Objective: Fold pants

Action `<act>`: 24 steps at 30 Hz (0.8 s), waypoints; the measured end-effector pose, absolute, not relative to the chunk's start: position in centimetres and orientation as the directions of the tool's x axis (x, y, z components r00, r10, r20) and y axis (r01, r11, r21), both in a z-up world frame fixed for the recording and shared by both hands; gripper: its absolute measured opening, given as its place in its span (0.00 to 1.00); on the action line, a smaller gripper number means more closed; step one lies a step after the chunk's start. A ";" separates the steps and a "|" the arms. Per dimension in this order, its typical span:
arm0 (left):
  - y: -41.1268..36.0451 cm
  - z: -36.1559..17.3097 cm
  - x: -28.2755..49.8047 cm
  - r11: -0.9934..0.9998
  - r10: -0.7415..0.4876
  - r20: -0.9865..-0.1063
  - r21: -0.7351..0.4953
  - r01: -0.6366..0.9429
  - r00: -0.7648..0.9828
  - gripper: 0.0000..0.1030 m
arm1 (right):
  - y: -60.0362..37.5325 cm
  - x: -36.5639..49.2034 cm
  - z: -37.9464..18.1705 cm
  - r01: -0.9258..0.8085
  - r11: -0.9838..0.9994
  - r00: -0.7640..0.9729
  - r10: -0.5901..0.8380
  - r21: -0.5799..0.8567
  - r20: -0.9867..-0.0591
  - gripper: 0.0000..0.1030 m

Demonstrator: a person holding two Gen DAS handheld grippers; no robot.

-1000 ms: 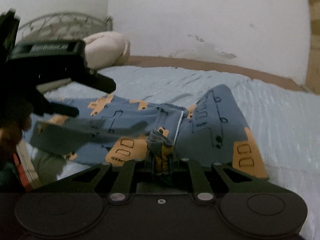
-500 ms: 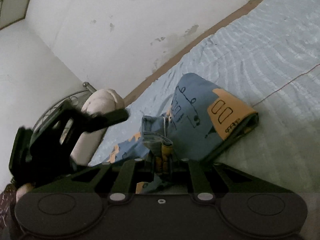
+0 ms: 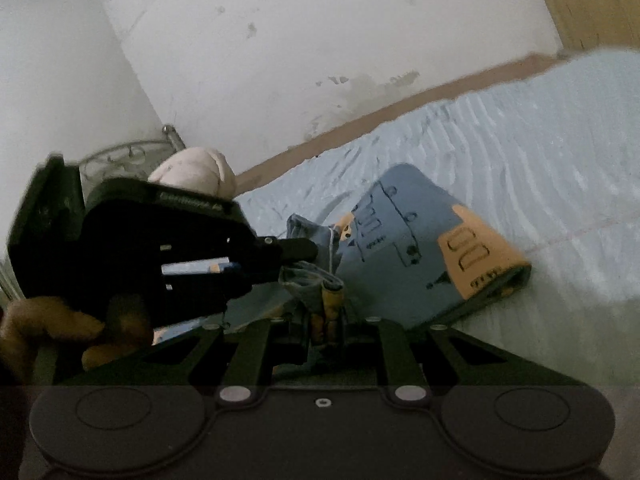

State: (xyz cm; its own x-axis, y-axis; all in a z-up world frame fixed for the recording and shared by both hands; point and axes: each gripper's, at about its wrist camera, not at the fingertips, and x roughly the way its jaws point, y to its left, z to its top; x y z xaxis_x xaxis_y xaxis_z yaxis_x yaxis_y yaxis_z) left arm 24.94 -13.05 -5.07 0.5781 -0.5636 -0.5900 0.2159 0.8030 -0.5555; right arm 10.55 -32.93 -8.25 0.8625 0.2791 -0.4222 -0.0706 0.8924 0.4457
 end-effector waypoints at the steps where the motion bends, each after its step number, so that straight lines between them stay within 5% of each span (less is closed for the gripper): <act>1: -13.2 -4.6 24.7 0.809 -0.559 -0.585 -0.538 0.235 0.587 0.09 | -32.7 10.6 -8.0 -0.076 0.905 0.866 0.268 0.418 -0.423 0.16; 12: -10.8 -2.6 24.4 0.796 -0.587 -0.571 -0.538 0.278 0.574 0.09 | -29.6 10.0 -6.2 -0.129 0.966 0.889 0.212 0.223 -0.405 0.16; 24: -2.1 -1.7 23.5 0.831 -0.525 -0.598 -0.515 0.211 0.606 0.09 | -25.0 10.4 -3.6 -0.322 0.930 0.852 0.366 0.177 -0.374 0.16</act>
